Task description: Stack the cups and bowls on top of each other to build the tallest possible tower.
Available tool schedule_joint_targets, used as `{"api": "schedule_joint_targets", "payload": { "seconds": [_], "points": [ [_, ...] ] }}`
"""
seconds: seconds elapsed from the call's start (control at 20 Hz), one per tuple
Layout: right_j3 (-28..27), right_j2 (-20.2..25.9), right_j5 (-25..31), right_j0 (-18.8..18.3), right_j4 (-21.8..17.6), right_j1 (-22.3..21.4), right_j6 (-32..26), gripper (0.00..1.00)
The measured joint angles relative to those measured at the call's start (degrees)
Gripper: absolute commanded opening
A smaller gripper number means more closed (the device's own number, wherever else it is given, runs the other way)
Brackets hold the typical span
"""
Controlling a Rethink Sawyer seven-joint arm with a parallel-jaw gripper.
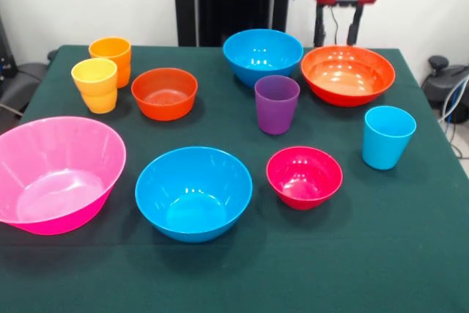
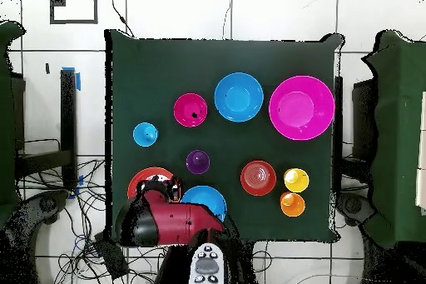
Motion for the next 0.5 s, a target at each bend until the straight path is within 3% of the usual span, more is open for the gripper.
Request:
{"api": "schedule_joint_targets", "payload": {
  "seconds": [0.35, 0.5],
  "points": [
    [-0.55, -0.68, -3.37, 0.07, 0.07, 9.78, 0.36, 1.00],
    [-0.55, -0.85, -3.50, -0.05, 0.07, 11.98, 0.36, 1.00]
  ]
}}
